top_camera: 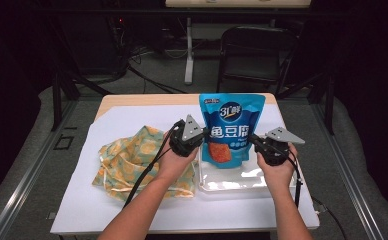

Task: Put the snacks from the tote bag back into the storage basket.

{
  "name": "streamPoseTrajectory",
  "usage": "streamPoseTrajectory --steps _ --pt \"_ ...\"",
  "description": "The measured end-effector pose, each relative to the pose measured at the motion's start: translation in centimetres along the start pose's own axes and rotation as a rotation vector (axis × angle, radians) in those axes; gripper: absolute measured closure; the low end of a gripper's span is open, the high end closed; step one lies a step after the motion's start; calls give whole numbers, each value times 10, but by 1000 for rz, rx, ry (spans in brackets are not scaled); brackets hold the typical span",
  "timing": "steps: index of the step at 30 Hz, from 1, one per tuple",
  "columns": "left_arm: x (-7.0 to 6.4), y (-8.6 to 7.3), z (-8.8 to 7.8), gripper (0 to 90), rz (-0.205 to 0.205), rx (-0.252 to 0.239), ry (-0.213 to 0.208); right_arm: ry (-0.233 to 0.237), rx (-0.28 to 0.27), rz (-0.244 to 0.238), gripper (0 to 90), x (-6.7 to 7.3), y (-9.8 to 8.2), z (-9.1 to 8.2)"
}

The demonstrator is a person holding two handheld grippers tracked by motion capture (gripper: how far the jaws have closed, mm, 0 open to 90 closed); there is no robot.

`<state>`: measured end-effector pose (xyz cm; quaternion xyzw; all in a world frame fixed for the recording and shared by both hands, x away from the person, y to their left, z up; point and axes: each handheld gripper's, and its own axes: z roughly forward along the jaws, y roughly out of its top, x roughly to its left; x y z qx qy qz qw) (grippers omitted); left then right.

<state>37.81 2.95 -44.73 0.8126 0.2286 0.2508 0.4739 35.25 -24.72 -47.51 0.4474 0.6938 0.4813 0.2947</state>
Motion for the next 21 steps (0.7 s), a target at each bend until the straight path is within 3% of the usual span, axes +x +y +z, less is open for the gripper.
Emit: streamPoseTrajectory --steps 21 --pt "-1 -6 9 900 1 39 -9 -4 23 8 900 -2 -11 6"
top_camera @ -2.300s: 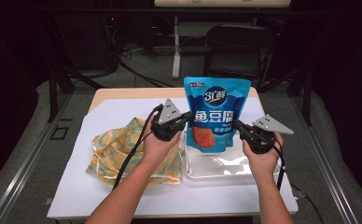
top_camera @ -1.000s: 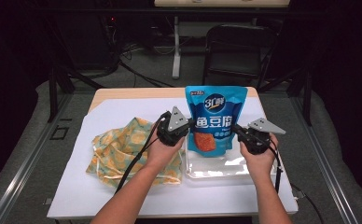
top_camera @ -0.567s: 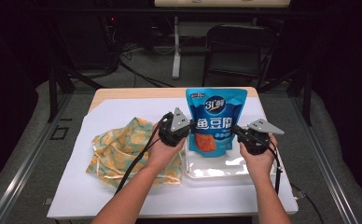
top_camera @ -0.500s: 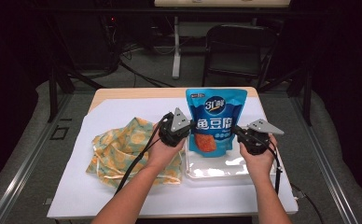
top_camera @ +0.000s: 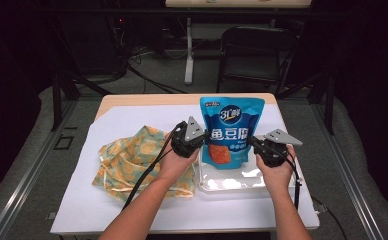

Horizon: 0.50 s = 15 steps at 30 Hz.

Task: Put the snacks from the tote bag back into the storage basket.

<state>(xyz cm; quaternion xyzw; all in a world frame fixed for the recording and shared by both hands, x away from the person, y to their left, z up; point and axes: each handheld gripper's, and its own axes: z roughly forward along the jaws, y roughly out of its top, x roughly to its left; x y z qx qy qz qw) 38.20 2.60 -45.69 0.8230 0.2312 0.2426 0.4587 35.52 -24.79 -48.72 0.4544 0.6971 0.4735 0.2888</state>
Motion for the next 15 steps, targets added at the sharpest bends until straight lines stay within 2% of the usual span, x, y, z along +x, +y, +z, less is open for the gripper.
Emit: streamPoseTrajectory --steps 3,15 --pt "-1 -2 1 900 -17 -19 -3 1 -1 7 900 -1 -2 0" --pt "0 -6 -3 889 -28 -17 -15 21 -2 12 867 -2 -5 0"
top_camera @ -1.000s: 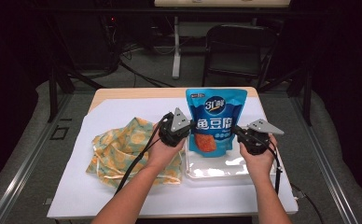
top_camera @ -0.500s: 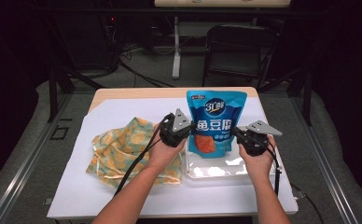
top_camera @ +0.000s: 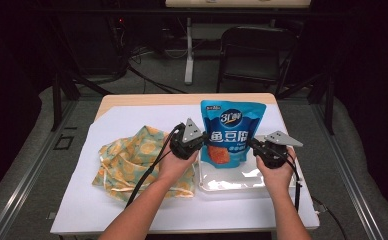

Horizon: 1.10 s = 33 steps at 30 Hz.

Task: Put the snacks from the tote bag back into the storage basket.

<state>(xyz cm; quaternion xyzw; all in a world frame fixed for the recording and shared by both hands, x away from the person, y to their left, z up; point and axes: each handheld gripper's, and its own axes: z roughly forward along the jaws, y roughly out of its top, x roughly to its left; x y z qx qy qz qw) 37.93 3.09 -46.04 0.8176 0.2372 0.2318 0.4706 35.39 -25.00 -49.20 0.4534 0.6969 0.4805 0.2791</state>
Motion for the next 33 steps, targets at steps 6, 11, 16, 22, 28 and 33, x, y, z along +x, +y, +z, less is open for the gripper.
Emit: streamPoseTrajectory --steps 6,11,16,22,28,33 --pt "-1 0 -1 858 -11 7 -5 0 0 9 848 1 -1 0" --pt "2 -1 -3 803 -24 14 -9 2 1 14 830 -1 -1 -1" --pt "3 -2 -3 778 -44 11 -12 9 0 14 819 -1 -1 -2" --pt "6 -5 -4 753 -73 3 -16 15 -11 22 785 -2 -1 -3" --pt "6 -6 -3 746 -86 -4 -17 13 -16 21 764 -3 -2 -4" --pt "7 -6 -4 733 -88 1 -17 12 -13 17 757 -3 -2 -5"
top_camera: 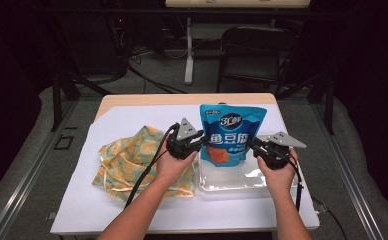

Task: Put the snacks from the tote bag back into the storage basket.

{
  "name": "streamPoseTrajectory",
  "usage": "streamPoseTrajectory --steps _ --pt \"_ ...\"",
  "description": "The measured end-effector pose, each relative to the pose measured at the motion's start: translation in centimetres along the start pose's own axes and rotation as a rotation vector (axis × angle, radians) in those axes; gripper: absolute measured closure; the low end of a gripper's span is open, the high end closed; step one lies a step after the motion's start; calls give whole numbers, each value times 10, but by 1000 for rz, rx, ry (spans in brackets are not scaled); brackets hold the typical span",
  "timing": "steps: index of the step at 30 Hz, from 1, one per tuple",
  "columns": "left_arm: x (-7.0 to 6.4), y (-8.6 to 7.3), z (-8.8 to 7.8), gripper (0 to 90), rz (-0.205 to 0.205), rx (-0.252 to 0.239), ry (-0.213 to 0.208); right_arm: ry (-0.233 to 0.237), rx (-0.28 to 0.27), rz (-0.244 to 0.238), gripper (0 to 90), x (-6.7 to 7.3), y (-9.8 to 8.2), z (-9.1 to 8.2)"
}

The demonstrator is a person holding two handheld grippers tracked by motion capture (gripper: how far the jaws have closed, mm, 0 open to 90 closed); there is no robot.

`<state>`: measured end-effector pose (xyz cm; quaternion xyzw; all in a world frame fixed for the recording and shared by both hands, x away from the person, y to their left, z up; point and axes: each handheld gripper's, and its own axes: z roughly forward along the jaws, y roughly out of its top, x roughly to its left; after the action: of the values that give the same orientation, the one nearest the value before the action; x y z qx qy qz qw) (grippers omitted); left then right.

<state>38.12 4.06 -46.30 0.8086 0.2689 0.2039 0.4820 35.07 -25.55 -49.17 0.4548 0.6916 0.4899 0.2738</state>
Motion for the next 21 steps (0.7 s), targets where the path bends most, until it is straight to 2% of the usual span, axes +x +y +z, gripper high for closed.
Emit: streamPoseTrajectory --steps 7,13,18,21 --pt "0 0 -1 706 -1 -1 3 -1 -11 3 708 0 0 0" --pt "2 0 -3 636 -17 -4 4 -1 -4 1 664 0 -1 -3" --pt "5 2 -7 593 -44 -16 -14 5 3 -14 647 0 0 -8" --pt "5 3 -11 576 -41 -19 -17 4 -10 -12 638 2 1 -10"
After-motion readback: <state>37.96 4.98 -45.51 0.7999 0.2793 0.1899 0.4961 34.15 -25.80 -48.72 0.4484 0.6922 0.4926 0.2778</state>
